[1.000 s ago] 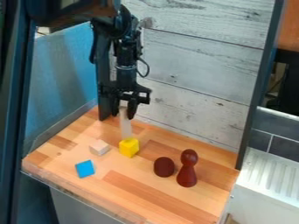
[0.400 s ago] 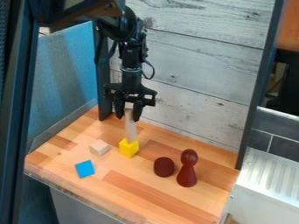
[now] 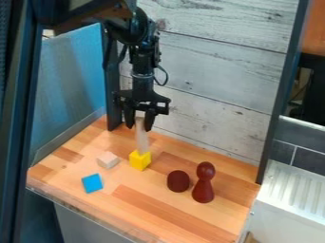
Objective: Move the wood elongated pyramid on top of the yellow cube
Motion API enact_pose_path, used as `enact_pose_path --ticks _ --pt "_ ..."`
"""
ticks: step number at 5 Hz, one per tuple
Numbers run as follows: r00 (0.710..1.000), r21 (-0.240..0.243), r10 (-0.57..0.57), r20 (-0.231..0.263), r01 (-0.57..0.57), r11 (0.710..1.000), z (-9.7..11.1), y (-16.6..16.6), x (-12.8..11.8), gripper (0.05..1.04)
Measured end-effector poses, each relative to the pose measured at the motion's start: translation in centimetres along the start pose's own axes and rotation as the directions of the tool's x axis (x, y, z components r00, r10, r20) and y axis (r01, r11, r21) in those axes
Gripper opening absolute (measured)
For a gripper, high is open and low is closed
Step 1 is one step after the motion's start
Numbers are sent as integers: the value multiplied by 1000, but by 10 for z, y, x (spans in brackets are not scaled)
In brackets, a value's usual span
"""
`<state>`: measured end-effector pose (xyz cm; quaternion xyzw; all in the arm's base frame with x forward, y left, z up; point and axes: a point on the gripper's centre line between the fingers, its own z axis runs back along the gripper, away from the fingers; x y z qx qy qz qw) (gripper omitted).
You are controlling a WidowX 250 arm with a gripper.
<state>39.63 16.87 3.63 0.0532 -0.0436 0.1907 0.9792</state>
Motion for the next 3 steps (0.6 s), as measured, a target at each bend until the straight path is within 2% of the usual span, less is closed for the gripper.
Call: enact_pose_path --ticks 1,2,3 --pt "999 8 1 -35 0 1000 -10 1 -5 878" --pt "999 2 1 -45 -1 1000 -5 0 -2 1009" --pt "999 -18 -1 -51 0 1000 0 0 0 1003"
